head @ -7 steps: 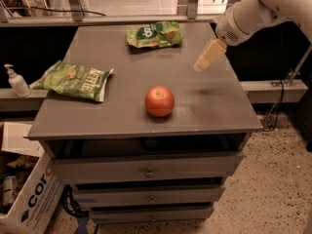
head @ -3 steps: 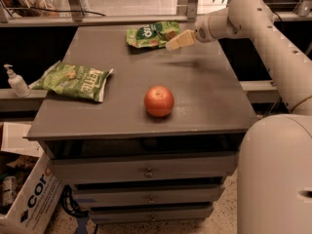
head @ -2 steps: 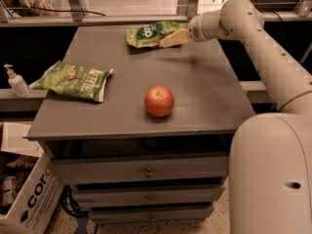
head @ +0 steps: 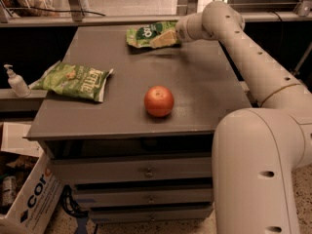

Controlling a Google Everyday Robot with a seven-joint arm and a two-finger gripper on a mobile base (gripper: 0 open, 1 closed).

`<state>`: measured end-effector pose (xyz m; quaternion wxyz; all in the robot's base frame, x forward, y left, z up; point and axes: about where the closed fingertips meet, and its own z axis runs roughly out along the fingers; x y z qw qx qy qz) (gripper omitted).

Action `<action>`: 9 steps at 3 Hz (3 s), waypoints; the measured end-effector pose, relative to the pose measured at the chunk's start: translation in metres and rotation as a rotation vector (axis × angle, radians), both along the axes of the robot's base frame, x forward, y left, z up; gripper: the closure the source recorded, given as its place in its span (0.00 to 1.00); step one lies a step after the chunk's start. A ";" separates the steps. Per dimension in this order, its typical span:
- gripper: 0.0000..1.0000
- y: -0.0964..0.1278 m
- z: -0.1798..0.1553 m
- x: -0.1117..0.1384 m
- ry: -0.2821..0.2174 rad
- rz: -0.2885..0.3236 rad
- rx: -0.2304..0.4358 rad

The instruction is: Pick green rice chip bag

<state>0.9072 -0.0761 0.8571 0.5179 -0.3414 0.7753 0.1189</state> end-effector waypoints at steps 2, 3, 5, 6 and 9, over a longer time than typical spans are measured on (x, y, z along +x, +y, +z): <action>0.42 0.021 -0.006 0.006 -0.006 0.020 -0.009; 0.64 0.022 -0.010 0.005 0.008 0.021 -0.010; 1.00 0.012 -0.010 -0.008 0.045 0.025 -0.010; 1.00 0.001 0.007 -0.027 0.065 0.042 -0.003; 1.00 -0.043 0.084 -0.098 -0.006 0.097 0.146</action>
Offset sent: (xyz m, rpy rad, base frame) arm 0.0079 0.0225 -0.0012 -0.0076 -0.0118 0.0192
